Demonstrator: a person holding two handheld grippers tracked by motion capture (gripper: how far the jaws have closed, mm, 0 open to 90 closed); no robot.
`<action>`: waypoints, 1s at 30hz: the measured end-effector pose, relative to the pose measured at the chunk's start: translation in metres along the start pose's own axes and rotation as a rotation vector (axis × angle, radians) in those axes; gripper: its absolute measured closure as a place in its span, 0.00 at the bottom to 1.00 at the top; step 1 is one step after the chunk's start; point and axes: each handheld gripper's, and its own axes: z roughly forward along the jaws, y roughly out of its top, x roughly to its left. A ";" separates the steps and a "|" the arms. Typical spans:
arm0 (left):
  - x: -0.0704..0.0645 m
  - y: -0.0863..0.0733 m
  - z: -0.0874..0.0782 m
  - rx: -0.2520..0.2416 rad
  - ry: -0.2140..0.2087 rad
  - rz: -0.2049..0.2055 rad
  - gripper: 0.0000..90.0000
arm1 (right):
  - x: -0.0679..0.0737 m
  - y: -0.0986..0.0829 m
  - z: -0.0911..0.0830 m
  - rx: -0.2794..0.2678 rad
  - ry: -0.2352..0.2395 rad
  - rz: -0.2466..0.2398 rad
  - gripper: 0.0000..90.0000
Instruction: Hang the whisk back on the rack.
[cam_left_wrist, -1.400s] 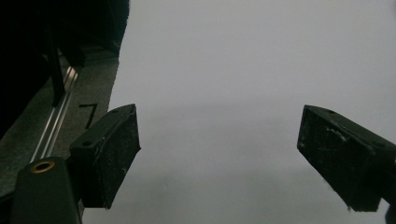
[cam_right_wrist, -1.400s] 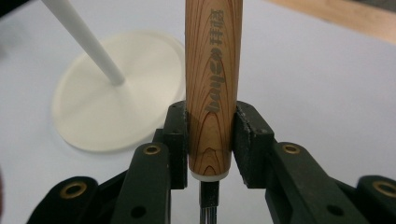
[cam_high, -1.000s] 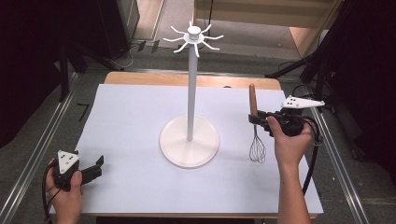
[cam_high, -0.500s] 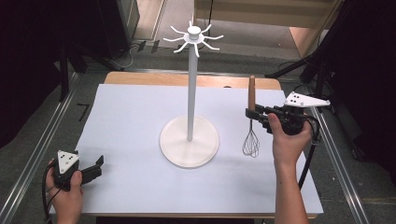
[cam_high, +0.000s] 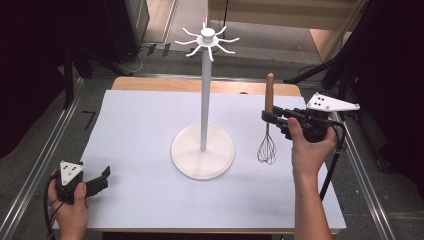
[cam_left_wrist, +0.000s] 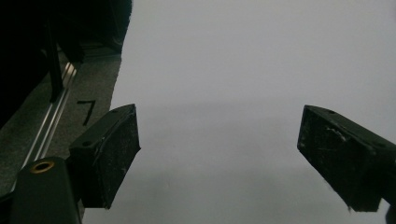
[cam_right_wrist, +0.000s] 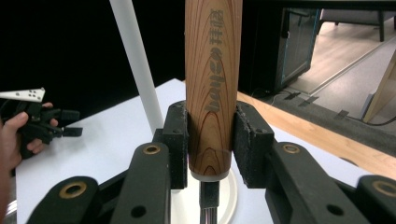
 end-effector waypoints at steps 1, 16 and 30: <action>0.000 0.000 0.000 0.000 0.001 0.002 0.15 | 0.001 0.001 -0.001 -0.004 -0.004 -0.002 0.78; -0.002 0.000 0.000 0.008 0.012 0.021 0.15 | 0.015 0.011 -0.002 -0.053 -0.017 -0.022 0.78; -0.003 0.000 0.000 0.000 0.012 0.021 0.15 | 0.025 0.023 -0.004 -0.101 -0.010 -0.044 0.78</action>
